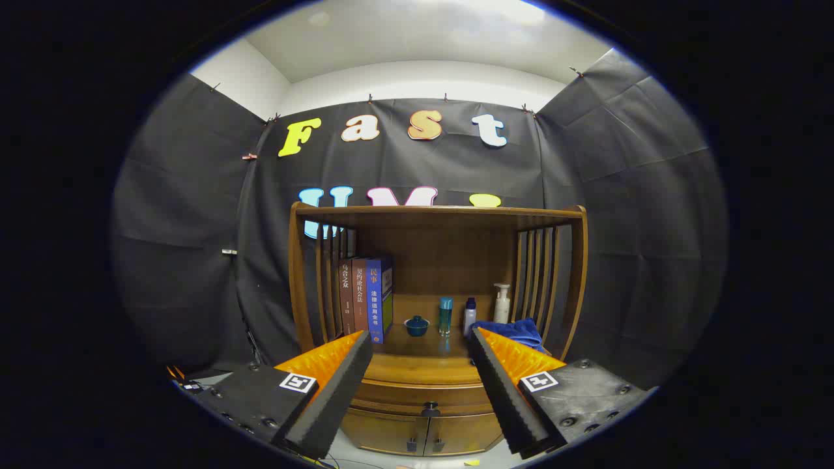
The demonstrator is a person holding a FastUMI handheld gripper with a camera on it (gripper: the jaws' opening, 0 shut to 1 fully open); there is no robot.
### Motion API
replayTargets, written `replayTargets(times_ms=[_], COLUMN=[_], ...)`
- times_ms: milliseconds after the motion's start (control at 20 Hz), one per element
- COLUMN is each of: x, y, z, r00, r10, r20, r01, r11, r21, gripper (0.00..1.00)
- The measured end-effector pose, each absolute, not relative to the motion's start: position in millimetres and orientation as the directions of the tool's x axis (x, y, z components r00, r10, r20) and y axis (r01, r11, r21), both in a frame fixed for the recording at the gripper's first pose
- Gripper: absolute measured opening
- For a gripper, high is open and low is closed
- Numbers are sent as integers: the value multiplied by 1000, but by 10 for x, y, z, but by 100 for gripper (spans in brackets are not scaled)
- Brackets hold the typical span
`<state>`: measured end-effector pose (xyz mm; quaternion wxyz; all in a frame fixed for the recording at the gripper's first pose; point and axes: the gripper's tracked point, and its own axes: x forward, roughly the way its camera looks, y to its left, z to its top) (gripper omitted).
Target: Pull open the drawer, take out the items inside it, and place them on the countertop above the cabinet.
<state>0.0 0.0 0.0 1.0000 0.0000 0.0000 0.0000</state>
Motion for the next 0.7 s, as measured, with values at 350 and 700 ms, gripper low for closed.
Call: replayTargets(times_ms=[350,700], x=[-53,-74], y=[-79,-103], z=[32,50], r00=[1000,1000], r10=[-25,-26], r20=[7,9], r01=[25,26], r11=[1000,1000], r21=[-10,-2], gripper=[98,98])
